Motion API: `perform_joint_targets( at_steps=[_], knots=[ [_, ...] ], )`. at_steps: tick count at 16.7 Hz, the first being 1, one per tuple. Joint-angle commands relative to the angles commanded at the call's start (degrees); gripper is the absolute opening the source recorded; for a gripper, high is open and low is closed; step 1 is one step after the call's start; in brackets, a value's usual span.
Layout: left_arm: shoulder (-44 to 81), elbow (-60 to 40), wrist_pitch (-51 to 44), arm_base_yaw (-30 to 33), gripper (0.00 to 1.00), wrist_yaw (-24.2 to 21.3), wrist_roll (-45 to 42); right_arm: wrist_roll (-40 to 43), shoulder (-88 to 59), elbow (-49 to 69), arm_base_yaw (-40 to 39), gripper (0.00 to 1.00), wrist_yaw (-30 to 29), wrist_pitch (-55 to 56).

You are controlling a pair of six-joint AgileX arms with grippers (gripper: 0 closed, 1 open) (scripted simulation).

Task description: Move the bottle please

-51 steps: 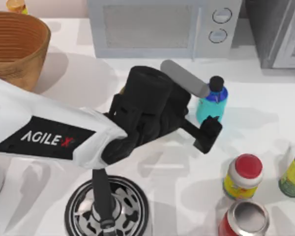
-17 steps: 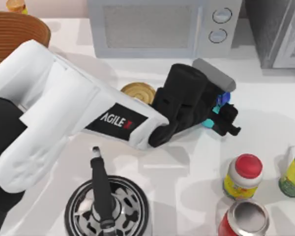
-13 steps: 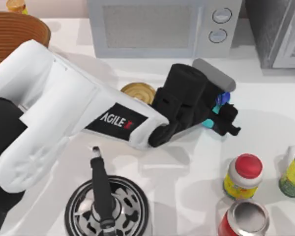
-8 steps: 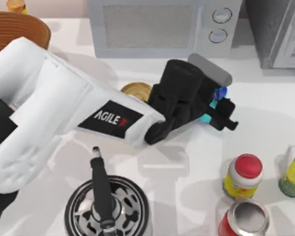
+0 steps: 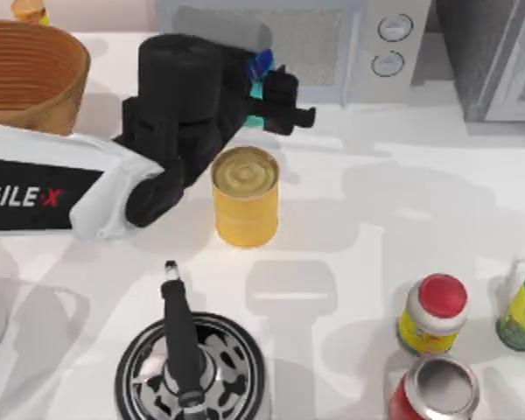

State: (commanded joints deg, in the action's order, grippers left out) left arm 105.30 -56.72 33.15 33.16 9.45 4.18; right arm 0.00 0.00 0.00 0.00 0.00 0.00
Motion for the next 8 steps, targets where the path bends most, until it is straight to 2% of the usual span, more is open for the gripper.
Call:
perform_joint_targets(
  at_steps=[4,8],
  knots=[
    [-9.9,14.1,-0.4,-6.5,0.00,4.2,3.8,0.0,0.0,0.0,0.0,1.00,0.0,0.0],
    [-15.0,24.7,-2.8,-11.1,0.00,6.3,6.4,0.0,0.0,0.0,0.0,1.00,0.0,0.0]
  ],
)
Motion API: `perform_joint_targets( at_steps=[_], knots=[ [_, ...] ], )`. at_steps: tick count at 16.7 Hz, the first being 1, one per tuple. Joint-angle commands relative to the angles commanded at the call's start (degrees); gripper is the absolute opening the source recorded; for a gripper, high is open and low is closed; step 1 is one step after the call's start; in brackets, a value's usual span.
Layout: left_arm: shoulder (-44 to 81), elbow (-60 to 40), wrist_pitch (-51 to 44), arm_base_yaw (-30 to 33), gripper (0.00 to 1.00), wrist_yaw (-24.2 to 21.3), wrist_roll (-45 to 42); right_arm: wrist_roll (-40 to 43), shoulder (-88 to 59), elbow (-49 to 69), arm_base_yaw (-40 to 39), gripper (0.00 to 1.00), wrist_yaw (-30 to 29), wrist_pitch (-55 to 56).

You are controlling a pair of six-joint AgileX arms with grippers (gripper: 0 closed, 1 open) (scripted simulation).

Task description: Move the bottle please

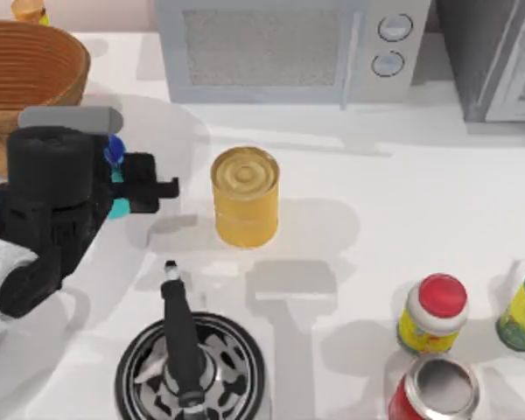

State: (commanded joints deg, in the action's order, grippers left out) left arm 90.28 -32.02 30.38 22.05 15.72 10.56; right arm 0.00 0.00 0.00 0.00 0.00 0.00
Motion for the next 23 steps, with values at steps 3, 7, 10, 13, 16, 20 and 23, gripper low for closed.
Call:
perform_joint_targets(
  at_steps=[3,7,10,13,16,20,23],
  knots=[
    [-1.0,2.1,-0.8,-1.0,0.00,0.3,0.6,0.0,0.0,0.0,0.0,1.00,0.0,0.0],
    [-0.5,2.0,-0.6,-0.8,0.00,0.3,0.4,0.0,0.0,0.0,0.0,1.00,0.0,0.0],
    [3.2,0.8,2.1,-1.2,0.00,0.0,0.1,0.0,0.0,0.0,0.0,1.00,0.0,0.0],
    [7.4,-0.5,5.0,-1.6,0.00,-0.5,0.0,0.0,0.0,0.0,0.0,1.00,0.0,0.0],
    [11.5,-1.5,7.6,-2.2,0.00,-1.0,-0.1,0.0,0.0,0.0,0.0,1.00,0.0,0.0],
    [17.3,-3.2,11.9,-2.9,0.00,-1.7,-0.5,0.0,0.0,0.0,0.0,1.00,0.0,0.0],
    [18.2,-3.8,12.8,-3.2,0.00,-1.9,-0.6,0.0,0.0,0.0,0.0,1.00,0.0,0.0]
  ],
)
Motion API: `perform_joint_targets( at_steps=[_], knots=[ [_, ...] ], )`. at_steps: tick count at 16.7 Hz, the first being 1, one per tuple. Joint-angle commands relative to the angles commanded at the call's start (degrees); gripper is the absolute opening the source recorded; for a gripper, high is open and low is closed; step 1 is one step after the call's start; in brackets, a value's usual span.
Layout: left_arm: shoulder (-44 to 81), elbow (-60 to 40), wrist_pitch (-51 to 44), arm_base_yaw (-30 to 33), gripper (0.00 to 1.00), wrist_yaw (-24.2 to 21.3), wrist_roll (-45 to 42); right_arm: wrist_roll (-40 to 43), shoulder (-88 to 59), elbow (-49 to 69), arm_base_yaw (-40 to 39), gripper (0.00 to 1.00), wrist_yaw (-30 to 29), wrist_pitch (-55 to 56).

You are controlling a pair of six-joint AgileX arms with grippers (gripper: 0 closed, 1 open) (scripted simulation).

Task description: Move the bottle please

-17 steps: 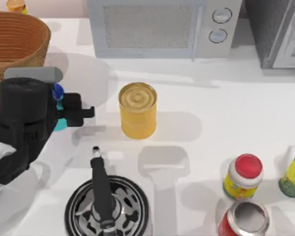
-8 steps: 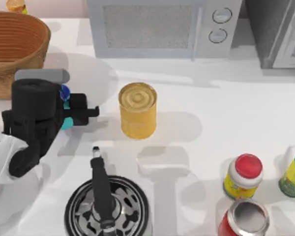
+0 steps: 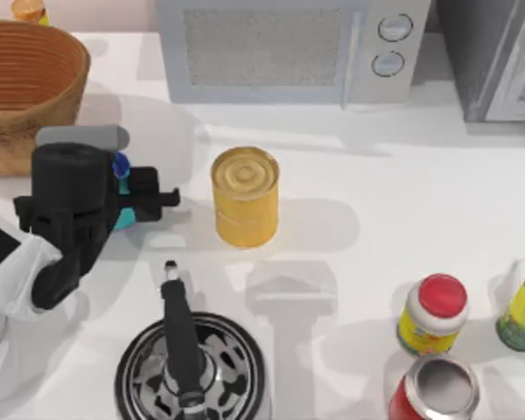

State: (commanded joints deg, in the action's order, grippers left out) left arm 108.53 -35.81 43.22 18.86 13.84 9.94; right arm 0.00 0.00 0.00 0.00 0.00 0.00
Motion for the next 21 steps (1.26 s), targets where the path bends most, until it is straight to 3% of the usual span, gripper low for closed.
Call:
perform_joint_targets(
  at_steps=[2,15,21],
  knots=[
    [0.0,0.0,0.0,0.0,0.00,0.0,0.0,0.0,0.0,0.0,0.0,1.00,0.0,0.0],
    [0.0,0.0,0.0,0.0,0.98,0.0,0.0,0.0,0.0,0.0,0.0,1.00,0.0,0.0],
    [0.0,0.0,0.0,0.0,1.00,0.0,0.0,0.0,0.0,0.0,0.0,1.00,0.0,0.0]
  ],
)
